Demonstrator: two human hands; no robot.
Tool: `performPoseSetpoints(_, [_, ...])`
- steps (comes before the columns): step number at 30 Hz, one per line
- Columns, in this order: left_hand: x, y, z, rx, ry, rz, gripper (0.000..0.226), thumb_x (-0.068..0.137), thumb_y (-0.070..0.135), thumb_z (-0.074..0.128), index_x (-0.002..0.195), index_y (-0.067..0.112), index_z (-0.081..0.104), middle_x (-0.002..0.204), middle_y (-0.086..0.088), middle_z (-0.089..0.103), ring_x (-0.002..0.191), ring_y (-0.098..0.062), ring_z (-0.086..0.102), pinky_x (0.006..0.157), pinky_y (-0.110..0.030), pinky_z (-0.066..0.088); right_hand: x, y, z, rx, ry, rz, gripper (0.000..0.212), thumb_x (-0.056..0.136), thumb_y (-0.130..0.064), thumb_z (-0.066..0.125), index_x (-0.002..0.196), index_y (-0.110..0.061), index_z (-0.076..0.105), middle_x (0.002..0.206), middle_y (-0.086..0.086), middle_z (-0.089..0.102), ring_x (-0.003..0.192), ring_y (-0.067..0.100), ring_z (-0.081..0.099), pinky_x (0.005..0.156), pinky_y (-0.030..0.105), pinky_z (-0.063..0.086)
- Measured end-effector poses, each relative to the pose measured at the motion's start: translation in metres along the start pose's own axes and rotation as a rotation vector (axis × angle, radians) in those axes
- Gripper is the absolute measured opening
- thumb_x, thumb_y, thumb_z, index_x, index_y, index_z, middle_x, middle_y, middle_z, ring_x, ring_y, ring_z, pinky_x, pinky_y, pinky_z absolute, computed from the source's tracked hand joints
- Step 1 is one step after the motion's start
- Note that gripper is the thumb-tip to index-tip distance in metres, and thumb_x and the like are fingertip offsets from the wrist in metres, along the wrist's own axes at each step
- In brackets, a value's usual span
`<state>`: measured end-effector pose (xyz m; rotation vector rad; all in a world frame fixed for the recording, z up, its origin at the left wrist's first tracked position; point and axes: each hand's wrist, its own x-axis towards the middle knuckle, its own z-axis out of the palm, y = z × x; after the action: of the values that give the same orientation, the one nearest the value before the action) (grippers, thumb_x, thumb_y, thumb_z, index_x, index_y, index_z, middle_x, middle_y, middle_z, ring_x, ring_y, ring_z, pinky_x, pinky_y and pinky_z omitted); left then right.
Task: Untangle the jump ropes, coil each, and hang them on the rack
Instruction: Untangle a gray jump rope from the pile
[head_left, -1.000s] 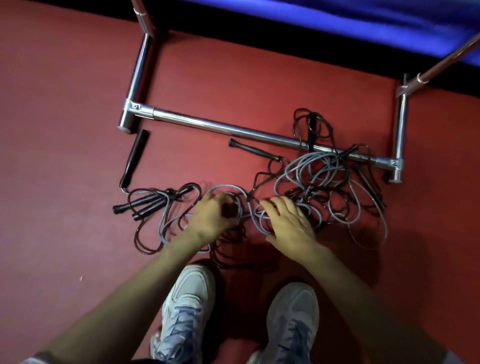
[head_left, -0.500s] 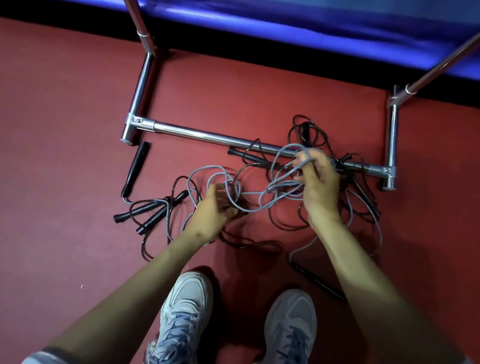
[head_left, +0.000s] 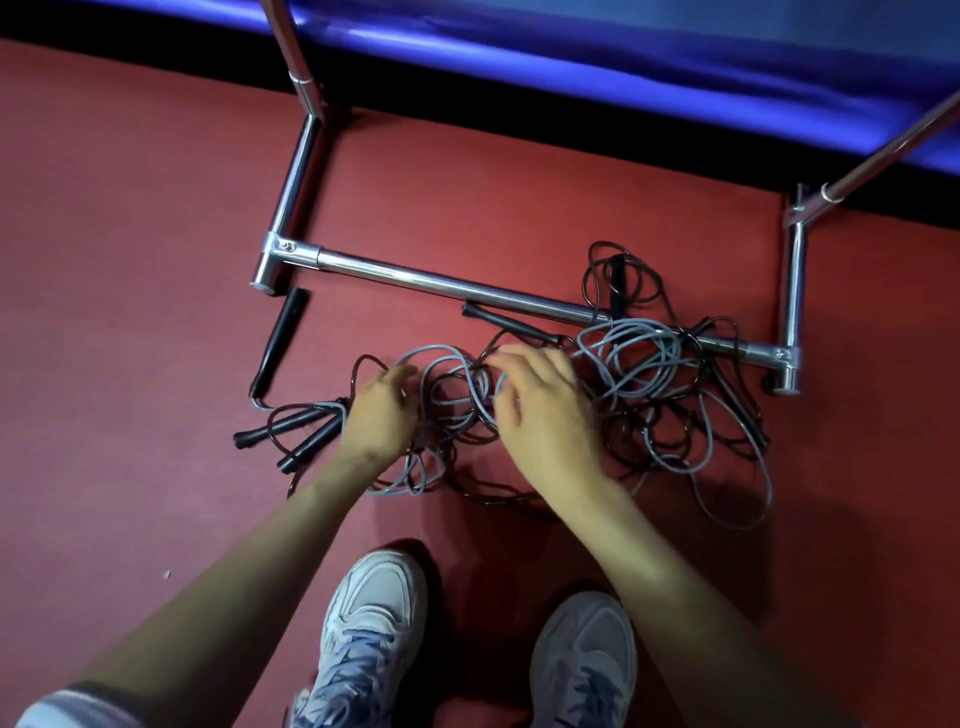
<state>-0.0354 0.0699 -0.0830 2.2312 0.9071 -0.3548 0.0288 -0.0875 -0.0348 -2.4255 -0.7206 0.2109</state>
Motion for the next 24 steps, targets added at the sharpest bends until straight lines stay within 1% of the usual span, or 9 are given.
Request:
performPoseSetpoints(4, [0.004,-0.012,0.008,0.195,-0.176,-0.169,0.048,0.090,0.031,0.060,0.126,0.002,0.045,0.126,-0.024,0.057,0.118,-0.042,0.052,0.094,-0.043,0.041,0.003,-0.002,0.033,0.133,-0.485,0.243,0.048,0.093,-0.011,0.053,0.140,-0.012,0.044,0.137,0.013,0.049,0.127,0.030,0.046,0.102,0.031,0.033])
performPoseSetpoints(6, [0.003,-0.023,0.011,0.258,-0.204,-0.207,0.061,0.087,0.043,0.064,0.129,0.004,0.044,0.129,-0.021,0.056,0.123,-0.039,0.050,0.099,-0.042,0.039,-0.003,0.008,0.044,0.082,-0.551,0.373,0.062,0.093,-0.017,0.056,0.148,-0.015,0.029,0.146,0.014,0.038,0.134,0.030,0.038,0.108,0.034,0.030])
performPoseSetpoints(9, [0.001,-0.038,0.014,0.236,-0.208,-0.208,0.058,0.079,0.051,0.070,0.119,0.011,0.059,0.117,-0.016,0.066,0.112,-0.036,0.059,0.092,-0.040,0.047,-0.014,0.020,0.048,0.109,-0.464,0.491,0.043,0.091,-0.022,0.062,0.132,-0.013,0.050,0.125,0.013,0.060,0.119,0.030,0.053,0.096,0.032,0.040])
performPoseSetpoints(11, [-0.003,-0.038,0.014,0.052,-0.200,-0.190,0.036,0.082,0.037,0.073,0.100,0.007,0.068,0.098,-0.016,0.071,0.095,-0.034,0.066,0.080,-0.037,0.050,-0.019,0.021,0.048,0.039,-0.398,0.375,0.019,0.090,-0.016,0.061,0.107,-0.008,0.066,0.103,0.014,0.067,0.104,0.033,0.057,0.090,0.035,0.043])
performPoseSetpoints(13, [-0.010,-0.032,0.013,-0.171,-0.166,-0.189,0.013,0.086,0.012,0.069,0.095,0.003,0.071,0.094,-0.016,0.071,0.092,-0.032,0.067,0.078,-0.031,0.049,-0.018,0.020,0.051,0.064,-0.402,0.340,0.011,0.089,-0.010,0.058,0.093,-0.005,0.067,0.099,0.014,0.063,0.098,0.031,0.057,0.088,0.035,0.043])
performPoseSetpoints(16, [-0.010,-0.030,0.011,-0.256,0.022,-0.057,0.025,0.083,-0.009,0.054,0.103,0.003,0.064,0.104,-0.017,0.067,0.097,-0.035,0.064,0.087,-0.038,0.050,-0.011,0.008,0.049,0.217,-0.404,0.438,0.007,0.092,-0.013,0.054,0.092,-0.009,0.059,0.095,0.005,0.053,0.088,0.021,0.051,0.077,0.027,0.035])
performPoseSetpoints(18, [-0.008,-0.025,0.004,-0.263,0.074,0.039,0.039,0.083,-0.008,0.054,0.120,0.006,0.055,0.119,-0.016,0.054,0.100,-0.035,0.059,0.093,-0.044,0.048,-0.002,-0.002,0.041,0.363,-0.353,0.425,0.011,0.093,-0.014,0.053,0.083,-0.018,0.051,0.081,-0.001,0.051,0.076,0.016,0.046,0.071,0.031,0.033])
performPoseSetpoints(20, [-0.006,-0.018,-0.003,-0.252,0.021,0.137,0.056,0.083,-0.004,0.062,0.135,0.012,0.050,0.129,-0.012,0.045,0.105,-0.030,0.053,0.100,-0.034,0.041,0.008,-0.019,0.024,0.523,-0.325,0.359,0.021,0.092,-0.018,0.056,0.075,-0.022,0.045,0.068,-0.004,0.045,0.066,0.011,0.040,0.066,0.033,0.034])
performPoseSetpoints(24, [-0.003,0.002,-0.024,-0.040,0.025,0.231,0.021,0.091,0.019,0.065,0.107,0.004,0.068,0.119,-0.014,0.059,0.109,-0.036,0.050,0.094,-0.031,0.031,0.033,-0.056,-0.029,0.859,-0.165,0.346,0.020,0.095,-0.012,0.051,0.077,-0.020,0.048,0.083,0.012,0.061,0.078,0.008,0.053,0.074,0.027,0.044])
